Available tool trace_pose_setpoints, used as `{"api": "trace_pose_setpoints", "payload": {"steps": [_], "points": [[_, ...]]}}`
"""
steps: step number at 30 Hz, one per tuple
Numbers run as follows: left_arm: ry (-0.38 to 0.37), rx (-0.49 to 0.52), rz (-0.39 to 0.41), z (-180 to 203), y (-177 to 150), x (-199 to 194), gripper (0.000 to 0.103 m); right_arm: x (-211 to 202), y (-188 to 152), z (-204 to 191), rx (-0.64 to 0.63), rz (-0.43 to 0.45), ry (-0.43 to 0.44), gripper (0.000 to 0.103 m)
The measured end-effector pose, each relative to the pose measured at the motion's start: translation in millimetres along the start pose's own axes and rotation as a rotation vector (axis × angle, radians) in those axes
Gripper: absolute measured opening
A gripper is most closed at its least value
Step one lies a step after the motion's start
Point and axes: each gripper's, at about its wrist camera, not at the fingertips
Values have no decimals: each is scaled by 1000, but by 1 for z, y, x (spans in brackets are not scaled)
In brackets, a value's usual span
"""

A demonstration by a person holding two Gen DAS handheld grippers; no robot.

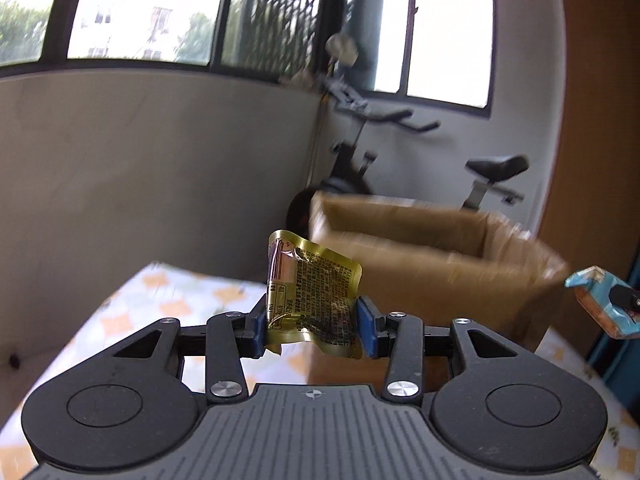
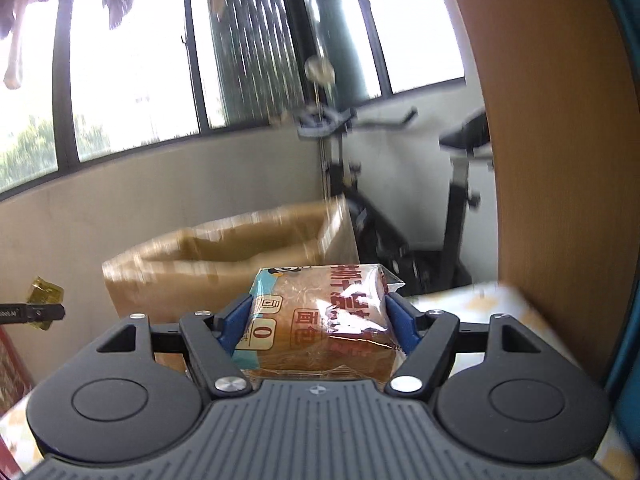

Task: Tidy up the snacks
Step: 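Lift the gold packet and bread packet and carry them over the box, then open both tools to release the packets into the box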

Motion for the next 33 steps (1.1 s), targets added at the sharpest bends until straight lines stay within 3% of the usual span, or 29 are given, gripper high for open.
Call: {"api": "trace_pose_setpoints", "payload": {"steps": [4, 8, 15, 18, 20, 23, 33], "points": [[-47, 13, 21, 8, 28, 17, 47, 14, 29, -12, -32, 49, 62, 73], [-77, 18, 30, 17, 55, 49, 47, 57, 51, -29, -105, 32, 140, 73], [-115, 23, -64, 35, 92, 132, 48, 177, 64, -67, -178, -181, 182, 73], [-128, 24, -110, 34, 93, 157, 53, 210, 64, -72, -122, -268, 183, 73], [-130, 37, -132, 35, 91, 167, 67, 227, 64, -74, -89, -318, 191, 75], [-102, 43, -142, 32, 86, 174, 77, 232, 68, -65, -47, -330, 173, 79], [-119, 6, -149, 6, 86, 147, 84, 183, 81, -52, -31, -262, 209, 80]]}}
Point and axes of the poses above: each gripper's, at about its wrist camera, not at the fingertips, and x roughly the way its jaws point, z to its right, y to its top, and after that the axes turned 3 degrees about x, right-handed
